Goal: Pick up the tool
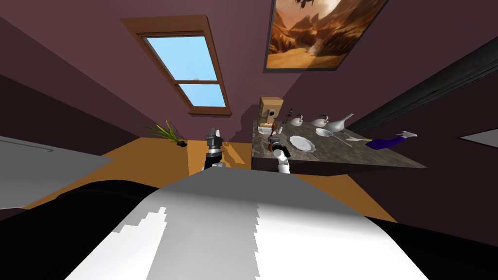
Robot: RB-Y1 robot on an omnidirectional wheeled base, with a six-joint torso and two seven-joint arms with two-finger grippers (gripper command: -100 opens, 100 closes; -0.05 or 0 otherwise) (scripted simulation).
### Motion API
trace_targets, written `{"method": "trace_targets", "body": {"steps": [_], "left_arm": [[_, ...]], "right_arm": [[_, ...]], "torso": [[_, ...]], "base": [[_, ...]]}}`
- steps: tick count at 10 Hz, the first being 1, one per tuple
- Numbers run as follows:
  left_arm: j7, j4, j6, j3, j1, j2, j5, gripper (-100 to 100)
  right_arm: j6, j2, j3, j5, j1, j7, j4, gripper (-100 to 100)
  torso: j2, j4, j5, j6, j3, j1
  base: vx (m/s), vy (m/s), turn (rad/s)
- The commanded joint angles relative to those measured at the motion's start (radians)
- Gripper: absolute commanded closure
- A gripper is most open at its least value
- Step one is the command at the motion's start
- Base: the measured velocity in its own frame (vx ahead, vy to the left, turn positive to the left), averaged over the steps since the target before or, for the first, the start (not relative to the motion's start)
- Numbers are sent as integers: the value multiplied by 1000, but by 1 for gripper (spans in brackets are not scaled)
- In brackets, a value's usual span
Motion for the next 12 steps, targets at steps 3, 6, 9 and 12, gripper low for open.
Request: {"method": "trace_targets", "body": {"steps": [3, 6, 9, 12], "left_arm": [[0, 0, 0, 0, 0, 0, 0, 0], [0, 0, 0, 0, 0, 0, 0, 0], [0, 0, 0, 0, -1, 0, 0, 0], [0, 0, 0, 0, 0, 0, 0, 0]], "right_arm": [[6, -39, -3, -11, 18, 8, -1, -100], [13, -66, -8, -26, 36, 20, -1, -100], [21, -78, -14, -43, 53, 34, -1, -100], [27, -83, -17, -60, 69, 46, -1, -100]], "torso": [[12, 2, 0, 0, 7, 2], [15, 3, 0, 0, 8, 1], [16, 4, 1, 0, 9, 3], [13, 3, 0, 0, 8, 0]], "base": [[-187, 28, 4], [-207, 22, 32], [-234, 42, 42], [-193, 10, 45]]}}
